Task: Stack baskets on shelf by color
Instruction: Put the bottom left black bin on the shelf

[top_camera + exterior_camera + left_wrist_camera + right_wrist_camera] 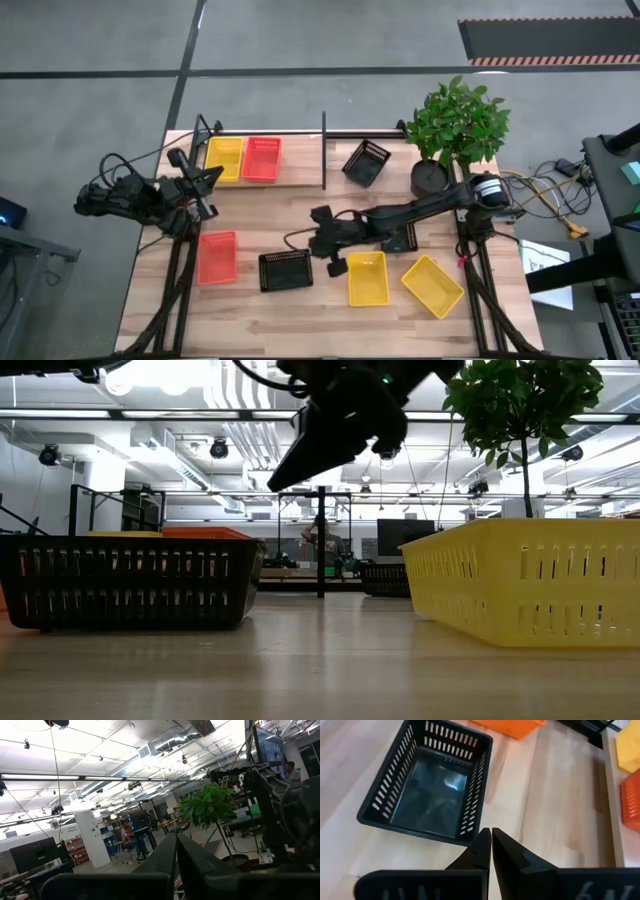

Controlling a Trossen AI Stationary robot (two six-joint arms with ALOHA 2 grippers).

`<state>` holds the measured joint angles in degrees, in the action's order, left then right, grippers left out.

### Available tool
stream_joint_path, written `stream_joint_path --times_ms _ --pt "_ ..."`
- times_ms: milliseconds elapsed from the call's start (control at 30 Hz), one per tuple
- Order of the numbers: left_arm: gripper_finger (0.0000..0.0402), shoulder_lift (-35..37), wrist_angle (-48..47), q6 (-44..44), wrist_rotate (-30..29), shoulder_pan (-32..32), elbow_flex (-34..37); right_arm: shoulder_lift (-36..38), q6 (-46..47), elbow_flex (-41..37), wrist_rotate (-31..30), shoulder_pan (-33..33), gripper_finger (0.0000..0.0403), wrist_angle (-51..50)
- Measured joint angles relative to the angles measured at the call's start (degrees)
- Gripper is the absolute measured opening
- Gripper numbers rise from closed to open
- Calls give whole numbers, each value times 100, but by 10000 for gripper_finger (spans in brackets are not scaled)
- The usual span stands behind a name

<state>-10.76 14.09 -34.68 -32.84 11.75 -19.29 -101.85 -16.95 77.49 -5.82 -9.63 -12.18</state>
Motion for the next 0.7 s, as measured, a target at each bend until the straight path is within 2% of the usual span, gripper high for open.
stream_joint_path --times_ms 200,400,500,700 --pt "0 0 0 0 0 1 0 221 265 -340 -25 14 27 11" --pt "0 0 0 131 0 0 9 220 -14 -319 2 -2 80 -403" --pt "0 2 0 133 0 2 9 220 -739 -318 8 -8 114 -430" --pt "0 1 2 136 0 0 9 116 -3006 -314 197 -60 171 -331"
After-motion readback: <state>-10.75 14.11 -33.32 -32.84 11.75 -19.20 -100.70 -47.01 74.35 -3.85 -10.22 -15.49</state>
